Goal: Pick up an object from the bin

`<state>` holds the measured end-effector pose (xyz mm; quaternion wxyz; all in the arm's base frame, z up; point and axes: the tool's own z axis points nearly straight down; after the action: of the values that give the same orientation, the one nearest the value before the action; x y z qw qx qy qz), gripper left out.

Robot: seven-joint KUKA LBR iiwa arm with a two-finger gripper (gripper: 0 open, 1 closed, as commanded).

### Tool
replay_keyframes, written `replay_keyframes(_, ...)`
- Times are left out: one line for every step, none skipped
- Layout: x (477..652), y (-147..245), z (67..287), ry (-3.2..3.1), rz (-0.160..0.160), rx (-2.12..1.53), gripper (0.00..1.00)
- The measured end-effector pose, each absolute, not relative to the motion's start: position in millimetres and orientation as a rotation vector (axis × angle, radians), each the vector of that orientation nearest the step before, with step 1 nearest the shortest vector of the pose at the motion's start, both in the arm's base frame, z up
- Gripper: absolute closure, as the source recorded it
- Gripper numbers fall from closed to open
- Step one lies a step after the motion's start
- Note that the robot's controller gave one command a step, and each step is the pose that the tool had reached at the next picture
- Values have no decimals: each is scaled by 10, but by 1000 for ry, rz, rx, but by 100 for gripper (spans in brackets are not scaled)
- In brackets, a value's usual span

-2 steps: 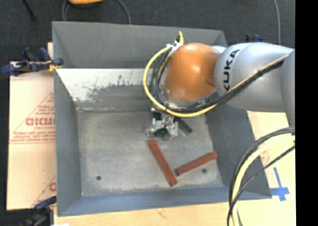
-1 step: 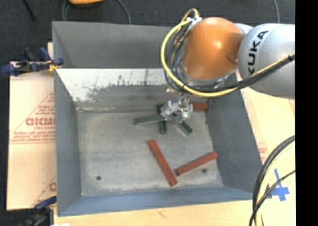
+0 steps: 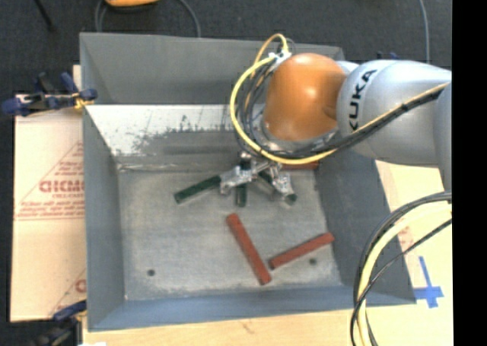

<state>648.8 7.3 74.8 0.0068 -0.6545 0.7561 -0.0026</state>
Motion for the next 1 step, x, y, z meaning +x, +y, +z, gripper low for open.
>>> replay_keyframes(6484, 85, 745, 2368, -3, -2045, 100)
